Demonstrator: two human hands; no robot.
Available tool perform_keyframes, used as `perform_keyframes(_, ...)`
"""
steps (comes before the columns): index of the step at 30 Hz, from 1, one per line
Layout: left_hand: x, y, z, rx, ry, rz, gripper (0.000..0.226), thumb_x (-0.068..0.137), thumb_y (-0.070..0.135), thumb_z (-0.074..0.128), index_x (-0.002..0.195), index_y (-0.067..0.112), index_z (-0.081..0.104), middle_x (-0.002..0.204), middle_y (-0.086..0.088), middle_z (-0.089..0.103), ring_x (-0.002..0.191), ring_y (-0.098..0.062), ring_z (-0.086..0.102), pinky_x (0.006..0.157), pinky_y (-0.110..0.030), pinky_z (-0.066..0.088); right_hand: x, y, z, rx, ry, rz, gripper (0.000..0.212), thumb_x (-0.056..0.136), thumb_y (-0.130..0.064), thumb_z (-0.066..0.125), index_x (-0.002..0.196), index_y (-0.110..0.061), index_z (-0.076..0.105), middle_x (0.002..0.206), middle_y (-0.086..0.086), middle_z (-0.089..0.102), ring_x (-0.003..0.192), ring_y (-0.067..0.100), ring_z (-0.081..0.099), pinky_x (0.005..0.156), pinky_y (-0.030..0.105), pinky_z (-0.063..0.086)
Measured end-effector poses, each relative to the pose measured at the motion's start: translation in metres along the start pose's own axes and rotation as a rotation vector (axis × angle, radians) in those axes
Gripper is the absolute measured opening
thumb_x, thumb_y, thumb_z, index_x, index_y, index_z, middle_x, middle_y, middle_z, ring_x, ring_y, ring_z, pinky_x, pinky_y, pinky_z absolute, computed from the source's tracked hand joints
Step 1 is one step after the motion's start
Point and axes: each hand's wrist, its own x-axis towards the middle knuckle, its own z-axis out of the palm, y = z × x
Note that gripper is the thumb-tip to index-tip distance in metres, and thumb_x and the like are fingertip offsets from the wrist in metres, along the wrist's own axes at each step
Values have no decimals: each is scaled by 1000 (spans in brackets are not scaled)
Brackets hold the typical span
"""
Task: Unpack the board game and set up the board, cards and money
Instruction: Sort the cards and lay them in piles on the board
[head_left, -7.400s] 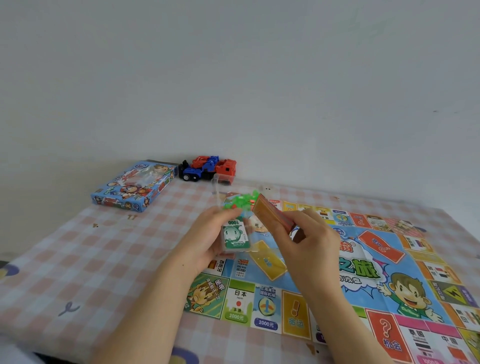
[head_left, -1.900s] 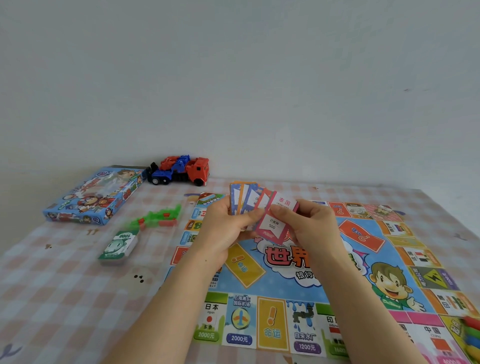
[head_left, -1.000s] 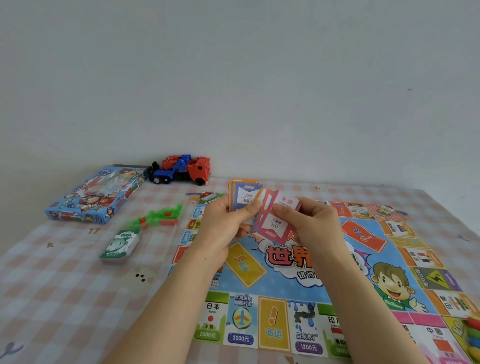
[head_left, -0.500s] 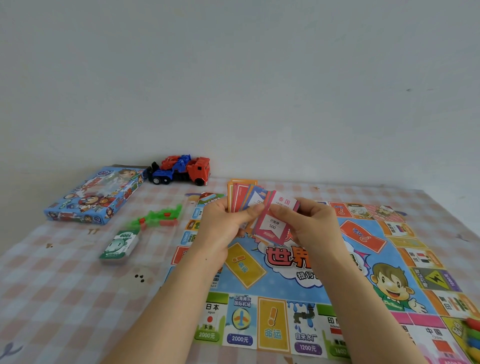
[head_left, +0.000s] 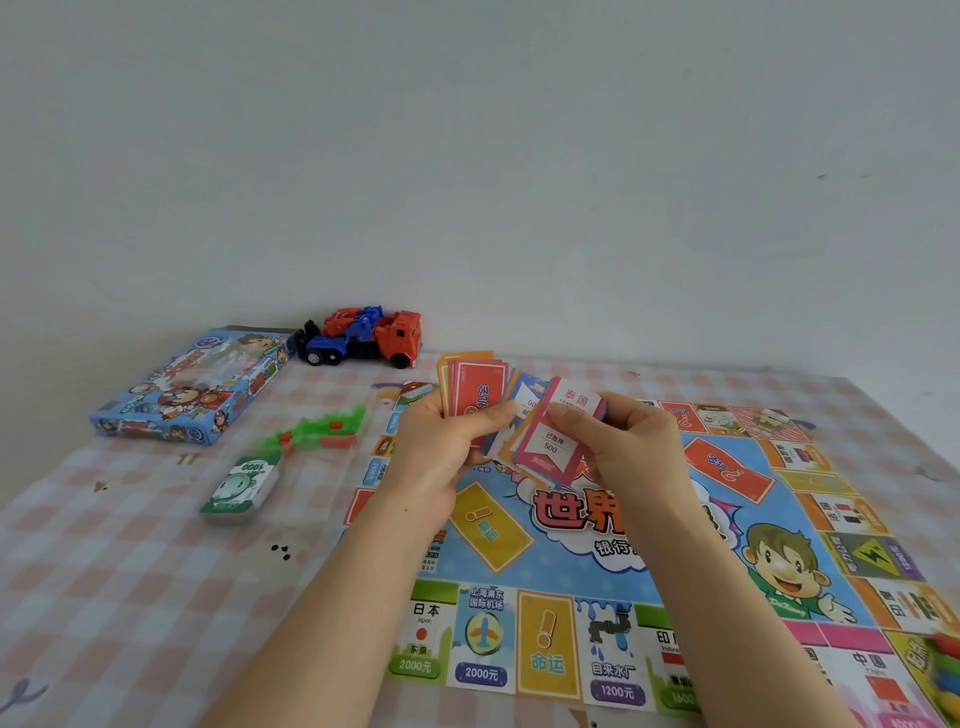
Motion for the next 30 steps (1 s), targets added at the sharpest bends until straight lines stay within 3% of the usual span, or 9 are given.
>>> perform_keyframes(3, 1, -1, 0, 39, -13, -17, 18, 72, 10, 79, 86, 14, 68, 73, -2, 71, 52, -9, 58, 40, -16, 39, 0, 0, 0, 8, 1, -7, 7, 83, -19, 71, 77, -16, 69, 64, 2, 68, 36, -1, 53, 37, 8, 36)
perform_keyframes(7, 1, -4, 1, 103, -28, -9, 17, 75, 14, 77, 88, 18, 68, 82, -3, 74, 73, -21, 67, 54, -24, 45, 1, 1, 0, 0, -3, -17, 5, 83, -19, 71, 78, -17, 69, 62, -1, 68, 36, -1, 53, 37, 8, 36)
perform_keyframes(12, -1, 0, -1, 13, 11, -17, 26, 69, 5, 80, 92, 12, 68, 86, -7, 75, 70, -21, 71, 47, -20, 48, 0, 0, 1, -14, -48, -13, 8, 82, -18, 72, 85, -11, 71, 68, 4, 69, 34, -1, 51, 36, 7, 34)
perform_keyframes(17, -2, 1, 1, 32, 13, -21, 23, 71, 11, 80, 90, 11, 68, 83, -7, 74, 60, -15, 64, 36, -14, 37, 0, 1, 1, -19, -59, -17, 5, 82, -18, 72, 79, -15, 69, 71, 6, 70, 38, -1, 54, 37, 8, 35)
perform_keyframes(20, -1, 2, 1, -9, -3, -52, 15, 80, 16, 73, 93, 11, 68, 78, -5, 71, 54, -11, 59, 36, -14, 36, 2, 3, 0, -22, -31, -3, 6, 82, -19, 72, 81, -14, 70, 74, 8, 71, 36, -1, 52, 36, 8, 35)
perform_keyframes(25, -1, 2, 0, 0, -18, -7, 18, 76, 9, 76, 90, 9, 65, 73, -4, 70, 51, -10, 59, 37, -15, 37, 3, 4, 0, -2, -37, -9, 5, 82, -17, 73, 83, -12, 71, 73, 7, 70, 38, 0, 54, 38, 8, 36)
perform_keyframes(30, -2, 2, 0, 56, -55, -38, 20, 82, 20, 71, 98, 8, 67, 81, -8, 70, 57, -12, 58, 39, -15, 39, 1, 2, 1, -12, -77, -19, 4, 84, -15, 70, 80, -15, 69, 71, 5, 69, 35, -1, 51, 37, 8, 34)
